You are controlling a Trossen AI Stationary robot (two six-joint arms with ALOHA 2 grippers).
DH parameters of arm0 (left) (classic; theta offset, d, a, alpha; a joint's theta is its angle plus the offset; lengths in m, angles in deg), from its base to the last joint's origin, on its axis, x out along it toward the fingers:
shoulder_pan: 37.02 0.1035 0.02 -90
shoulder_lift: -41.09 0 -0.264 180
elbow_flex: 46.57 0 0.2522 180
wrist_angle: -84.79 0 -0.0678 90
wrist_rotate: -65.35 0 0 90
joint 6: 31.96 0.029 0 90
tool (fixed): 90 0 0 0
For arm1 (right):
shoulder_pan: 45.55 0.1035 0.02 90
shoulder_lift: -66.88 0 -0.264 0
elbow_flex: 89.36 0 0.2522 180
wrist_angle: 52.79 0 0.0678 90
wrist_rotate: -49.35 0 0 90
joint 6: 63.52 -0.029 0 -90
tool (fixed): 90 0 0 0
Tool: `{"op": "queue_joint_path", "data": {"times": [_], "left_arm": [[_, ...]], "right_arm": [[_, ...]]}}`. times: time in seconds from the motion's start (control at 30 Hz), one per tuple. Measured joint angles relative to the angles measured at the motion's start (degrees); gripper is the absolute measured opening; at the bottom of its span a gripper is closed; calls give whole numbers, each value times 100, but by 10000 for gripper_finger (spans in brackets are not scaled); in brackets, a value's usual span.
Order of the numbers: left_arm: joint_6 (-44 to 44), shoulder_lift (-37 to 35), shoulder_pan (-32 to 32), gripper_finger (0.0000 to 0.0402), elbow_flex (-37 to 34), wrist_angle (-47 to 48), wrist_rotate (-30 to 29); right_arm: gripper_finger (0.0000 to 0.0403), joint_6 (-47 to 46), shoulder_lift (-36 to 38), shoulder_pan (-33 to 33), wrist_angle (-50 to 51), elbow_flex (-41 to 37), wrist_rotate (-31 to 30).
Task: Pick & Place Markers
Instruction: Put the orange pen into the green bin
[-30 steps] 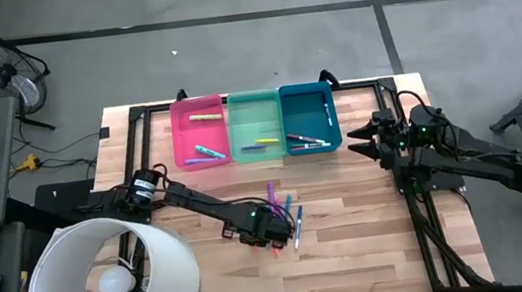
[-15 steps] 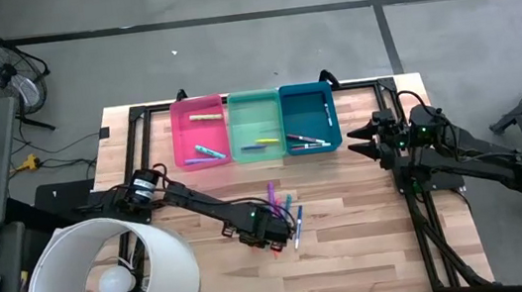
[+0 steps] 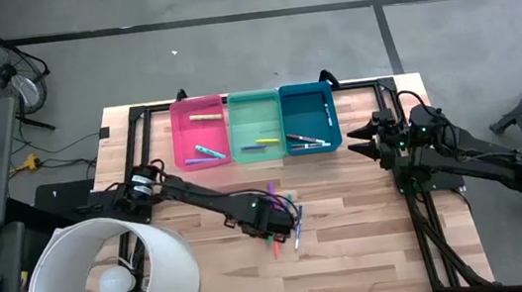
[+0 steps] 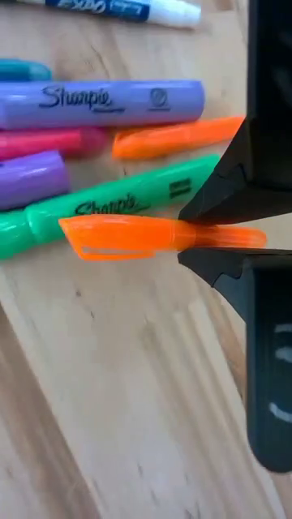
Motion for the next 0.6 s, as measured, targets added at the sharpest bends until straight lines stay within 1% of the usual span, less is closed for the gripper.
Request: {"op": "queue_joint_path", "data": {"times": [0.13,0.23,0.47,0.6], "left_arm": [[198,-9,106,27,538,344,-175],[444,-7,264,27,1050,792,-466],[1564,-19,808,27,2286,1877,-995],[2296,-20,1202,27,2761,2456,-1328]], "right_arm": [[250,0,0,-2,0,0,0],[250,0,0,-2,0,0,0],[250,0,0,-2,0,0,0],[250,0,-1,-2,0,0,0]]}}
